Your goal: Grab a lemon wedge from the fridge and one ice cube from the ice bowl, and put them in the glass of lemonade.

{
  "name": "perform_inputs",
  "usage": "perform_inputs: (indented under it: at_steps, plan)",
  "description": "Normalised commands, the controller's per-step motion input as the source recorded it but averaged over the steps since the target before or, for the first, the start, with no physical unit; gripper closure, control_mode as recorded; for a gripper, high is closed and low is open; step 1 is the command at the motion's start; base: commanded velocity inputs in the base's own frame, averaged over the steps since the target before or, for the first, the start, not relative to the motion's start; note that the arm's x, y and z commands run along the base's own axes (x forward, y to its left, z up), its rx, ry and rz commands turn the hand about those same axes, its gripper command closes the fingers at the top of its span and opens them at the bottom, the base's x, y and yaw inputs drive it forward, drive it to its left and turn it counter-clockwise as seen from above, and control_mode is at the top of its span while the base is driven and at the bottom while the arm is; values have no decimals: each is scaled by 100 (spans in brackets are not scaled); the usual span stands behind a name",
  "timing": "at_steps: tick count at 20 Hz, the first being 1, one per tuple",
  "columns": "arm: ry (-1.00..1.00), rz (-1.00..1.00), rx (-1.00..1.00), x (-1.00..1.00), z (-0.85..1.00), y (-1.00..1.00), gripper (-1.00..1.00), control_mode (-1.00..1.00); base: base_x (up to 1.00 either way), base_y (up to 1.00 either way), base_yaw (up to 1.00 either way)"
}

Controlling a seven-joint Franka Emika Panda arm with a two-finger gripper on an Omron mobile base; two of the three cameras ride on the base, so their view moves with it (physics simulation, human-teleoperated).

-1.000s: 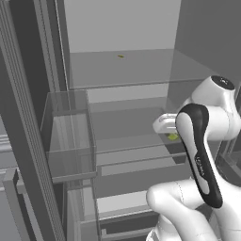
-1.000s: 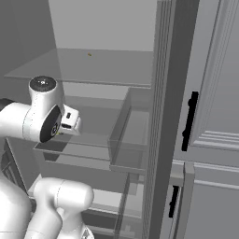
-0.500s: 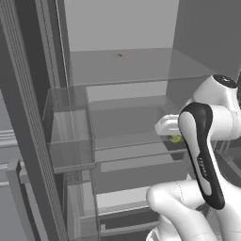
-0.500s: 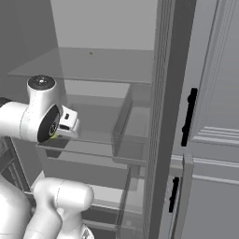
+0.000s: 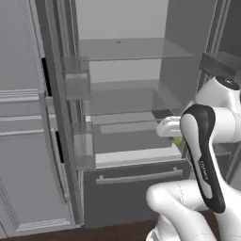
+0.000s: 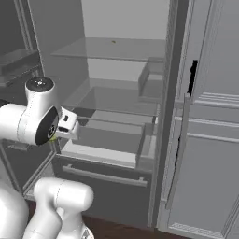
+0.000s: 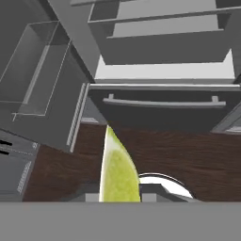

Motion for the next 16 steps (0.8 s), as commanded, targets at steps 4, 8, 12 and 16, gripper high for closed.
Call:
perform_inputs:
  at_steps: [4,8,12,16]
  plan:
    - [0,0,0,0,0,0,100,100,-100,3,52]
    - [0,0,0,0,0,0,100,100,-99,18,61]
    - [0,0,0,0,0,0,100,100,-56,48,58]
    - [0,0,0,0,0,0,100,100,18,83,35]
